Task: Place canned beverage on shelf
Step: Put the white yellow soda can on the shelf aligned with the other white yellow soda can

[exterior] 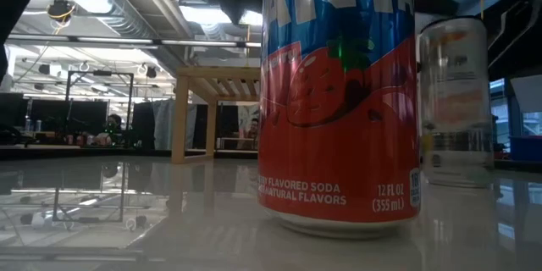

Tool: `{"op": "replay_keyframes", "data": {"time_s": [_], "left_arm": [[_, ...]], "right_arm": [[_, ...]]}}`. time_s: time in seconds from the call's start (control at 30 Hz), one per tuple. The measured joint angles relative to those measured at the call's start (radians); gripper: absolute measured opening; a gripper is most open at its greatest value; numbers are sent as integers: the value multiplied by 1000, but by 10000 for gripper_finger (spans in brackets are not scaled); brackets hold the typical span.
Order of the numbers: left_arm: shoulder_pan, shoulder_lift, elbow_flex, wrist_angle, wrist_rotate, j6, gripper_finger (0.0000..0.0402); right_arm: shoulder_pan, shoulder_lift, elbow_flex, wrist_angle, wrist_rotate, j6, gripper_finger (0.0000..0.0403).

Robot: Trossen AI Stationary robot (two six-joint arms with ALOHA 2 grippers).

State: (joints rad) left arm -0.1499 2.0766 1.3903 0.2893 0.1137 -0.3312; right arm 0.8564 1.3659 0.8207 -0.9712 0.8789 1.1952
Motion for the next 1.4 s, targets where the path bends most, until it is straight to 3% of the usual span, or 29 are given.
{"op": "replay_keyframes", "data": {"time_s": [0.17, 0.37, 0.57, 0.67, 0.97, 1.1, 1.2, 1.4], "left_arm": [[-38, 0, 0, -3, 17, 2, 362], [-22, -75, -2, -145, 34, -3, 362], [26, -130, 1, -278, -81, 12, 362], [51, -95, 0, -250, -94, 23, 362], [6, -97, 0, -190, -36, -66, 362], [-2, -100, 0, -111, 50, -121, 362], [-8, -117, 0, -122, 23, -161, 362], [-9, -181, 5, -106, -75, -68, 362]], "right_arm": [[-10, 0, 0, -33, 34, 12, 360], [-13, -18, 0, -115, -39, 5, 360], [-13, -49, 0, 26, -45, -21, 360], [-13, -34, 1, 113, -34, -122, 360], [-13, -20, 2, 107, -62, -122, 360], [-13, -20, 1, 95, -65, -126, 360], [-12, -32, 2, 91, -104, -122, 360], [18, -111, 16, 86, -127, -118, 360]]}}
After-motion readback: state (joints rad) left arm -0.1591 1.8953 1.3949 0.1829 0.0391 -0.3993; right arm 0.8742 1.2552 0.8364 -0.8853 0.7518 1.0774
